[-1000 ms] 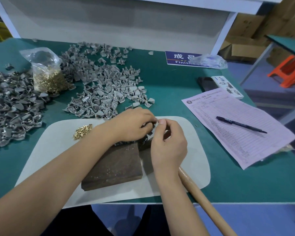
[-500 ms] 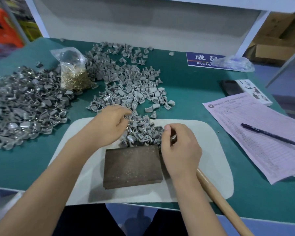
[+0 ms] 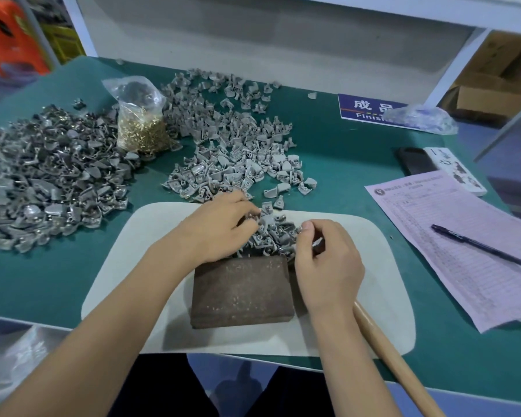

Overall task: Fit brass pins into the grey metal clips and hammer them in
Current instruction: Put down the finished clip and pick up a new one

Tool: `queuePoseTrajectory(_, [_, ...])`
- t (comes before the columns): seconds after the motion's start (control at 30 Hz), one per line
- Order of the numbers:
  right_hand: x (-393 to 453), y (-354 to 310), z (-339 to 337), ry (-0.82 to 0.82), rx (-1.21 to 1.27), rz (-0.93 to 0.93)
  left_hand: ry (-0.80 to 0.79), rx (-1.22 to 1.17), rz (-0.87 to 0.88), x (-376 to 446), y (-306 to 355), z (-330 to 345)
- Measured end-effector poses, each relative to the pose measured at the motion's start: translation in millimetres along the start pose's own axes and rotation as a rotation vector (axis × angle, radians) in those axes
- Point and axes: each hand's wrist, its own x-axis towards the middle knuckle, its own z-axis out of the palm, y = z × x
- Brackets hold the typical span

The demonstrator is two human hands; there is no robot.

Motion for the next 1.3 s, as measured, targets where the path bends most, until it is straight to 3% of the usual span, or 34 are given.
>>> queuePoseTrajectory(0.27, [0.3, -1.2, 0.6, 0.011, 0.019, 0.029, 0.071, 0.070, 0.018, 5.3, 9.6, -10.4])
queuePoseTrajectory(0.47, [0.1, -2.0, -0.4, 0.014, 0.017, 0.041, -0.029, 0.123, 0.066, 32.3, 23.4, -1.4])
queuePoseTrajectory(0.87, [-0.1, -2.5, -1.5, 0.003, 0.038, 0.047, 0.088, 0.115, -0.005, 51.6, 31.8, -4.2])
queuePoseTrajectory(1.03, [0.5, -1.4, -1.4, -0.014, 0.048, 0.063, -0.077, 0.247, -0.025, 74.3, 28.9, -10.0])
queuePoseTrajectory(1.3, [0.3, -2.1, -2.0, -0.011, 0.048, 0.062, -0.104, 0.129, 0.067, 73.3, 22.2, -6.1])
